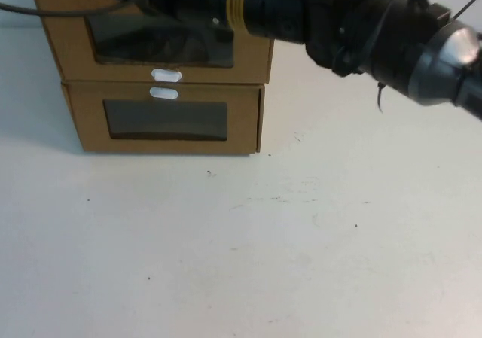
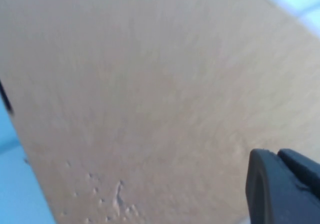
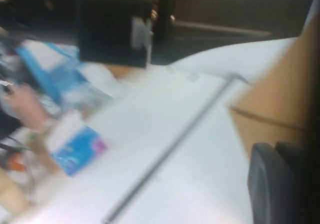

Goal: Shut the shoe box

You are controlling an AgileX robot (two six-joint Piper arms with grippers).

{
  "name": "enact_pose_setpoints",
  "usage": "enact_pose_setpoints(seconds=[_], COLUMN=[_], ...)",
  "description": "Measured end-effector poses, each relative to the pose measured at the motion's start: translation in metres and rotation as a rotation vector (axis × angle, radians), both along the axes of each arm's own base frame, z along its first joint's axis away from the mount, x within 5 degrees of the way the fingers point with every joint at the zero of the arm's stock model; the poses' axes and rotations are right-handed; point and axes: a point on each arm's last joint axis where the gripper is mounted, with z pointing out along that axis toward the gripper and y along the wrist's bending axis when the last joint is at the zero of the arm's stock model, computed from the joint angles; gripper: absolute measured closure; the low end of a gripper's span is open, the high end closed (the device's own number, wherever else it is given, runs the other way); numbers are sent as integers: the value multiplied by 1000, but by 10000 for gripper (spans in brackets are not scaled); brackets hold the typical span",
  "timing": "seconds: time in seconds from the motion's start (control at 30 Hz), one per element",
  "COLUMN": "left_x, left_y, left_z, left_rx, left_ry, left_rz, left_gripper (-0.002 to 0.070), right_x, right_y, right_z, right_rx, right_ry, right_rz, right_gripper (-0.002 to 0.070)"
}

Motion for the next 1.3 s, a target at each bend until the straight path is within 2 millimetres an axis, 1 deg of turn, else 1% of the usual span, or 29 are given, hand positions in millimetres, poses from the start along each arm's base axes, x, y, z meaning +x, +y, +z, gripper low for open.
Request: enact_pose_setpoints(seconds=[0.07, 0.13, 0.17, 0.23, 0.27, 0.33, 0.4, 0.43, 0.5, 0.57, 0.6, 0.67, 0.7, 0.77, 0.8, 0.83, 0.97, 1.1, 1.13, 1.2, 1.3], left_x=[-18, -37, -48, -67, -79, -99, -126, -139, -164, -192, -202, -229, -239, -261, -272, -280, -304, -323, -328, -333, -335], left_y=[3, 4, 5, 7, 7, 9, 11, 12, 14, 18, 19, 25, 27, 31, 32, 34, 38, 43, 44, 46, 48], left_z=[19, 37, 46, 58, 62, 63, 64, 60, 49, 32, 19, -2, -11, -33, -41, -53, -97, -140, -148, -167, -194], left_rx=[-3, -4, -6, -13, -18, -24, -34, -38, -51, -59, -59, -72, -77, -85, -89, -91, -96, -105, -107, -113, -126], left_ry=[-48, -88, -112, -149, -167, -195, -233, -245, -268, -300, -298, -333, -351, -369, -384, -388, -392, -423, -443, -459, -443], left_rz=[2, -4, -5, -7, -7, -12, -13, -12, -8, 11, 24, 64, 82, 108, 115, 124, 156, 196, 205, 226, 244], left_gripper=[680, 680, 680, 680, 680, 680, 680, 680, 680, 680, 680, 680, 680, 680, 680, 680, 680, 680, 680, 680, 680], right_x=[-12, -24, -31, -43, -50, -63, -76, -83, -96, -110, -117, -131, -137, -147, -152, -155, -167, -170, -171, -172, -172], right_y=[-7, -16, -21, -31, -37, -49, -61, -68, -81, -96, -103, -115, -121, -129, -133, -136, -144, -147, -147, -148, -149], right_z=[22, 39, 47, 57, 60, 62, 59, 56, 48, 39, 35, 26, 22, 15, 12, 9, -2, -21, -25, -34, -43], right_rx=[29, 49, 58, 67, 67, 61, 50, 40, 24, 7, 0, -16, -24, -40, -46, -50, -65, -99, -106, -122, -140], right_ry=[-30, -54, -66, -75, -75, -66, -51, -42, -21, -1, 6, 12, 12, 9, 10, 11, 24, 66, 74, 95, 116], right_rz=[20, 24, 24, 24, 17, 9, 1, -6, -21, -42, -55, -74, -83, -92, -97, -98, -100, -99, -98, -98, -101], right_gripper=[687, 687, 687, 687, 687, 687, 687, 687, 687, 687, 687, 687, 687, 687, 687, 687, 687, 687, 687, 687, 687])
